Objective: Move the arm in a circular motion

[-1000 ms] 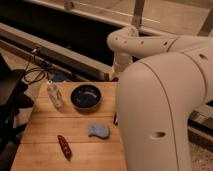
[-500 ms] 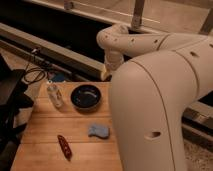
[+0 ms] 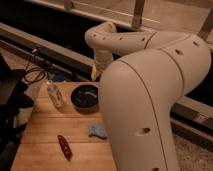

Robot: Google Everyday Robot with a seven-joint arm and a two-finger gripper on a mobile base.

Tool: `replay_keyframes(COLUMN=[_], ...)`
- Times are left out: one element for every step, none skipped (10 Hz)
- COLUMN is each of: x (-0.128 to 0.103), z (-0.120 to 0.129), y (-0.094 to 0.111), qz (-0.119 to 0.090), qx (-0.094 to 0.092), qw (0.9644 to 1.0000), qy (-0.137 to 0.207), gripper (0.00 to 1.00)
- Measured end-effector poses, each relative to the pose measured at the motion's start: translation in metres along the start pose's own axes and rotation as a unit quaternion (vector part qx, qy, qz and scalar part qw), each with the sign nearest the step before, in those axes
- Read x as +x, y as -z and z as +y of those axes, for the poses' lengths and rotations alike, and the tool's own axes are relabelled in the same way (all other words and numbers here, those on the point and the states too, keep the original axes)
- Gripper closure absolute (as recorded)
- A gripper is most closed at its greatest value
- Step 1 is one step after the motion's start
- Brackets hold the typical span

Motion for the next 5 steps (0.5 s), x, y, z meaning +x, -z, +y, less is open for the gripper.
replay_keyframes(x=[0.009,0.021,0.036,0.052,0.062], z=[0.009,0.023,0.038,0.048,0.051], y=[-0.007,-0.010,-0.014,-0.018,-0.025], qz=[0.001,0.002,0.005,0.011,0.021], qx=[-0.031,-0.063,-0.097,-0.123,-0.132], qw=[0.9992,0.9967,0.9920,0.9868,0.9841], qy=[0.025,0.051,0.080,0.105,0.117], gripper=[0.20,0.20,0.20,0.20,0.20])
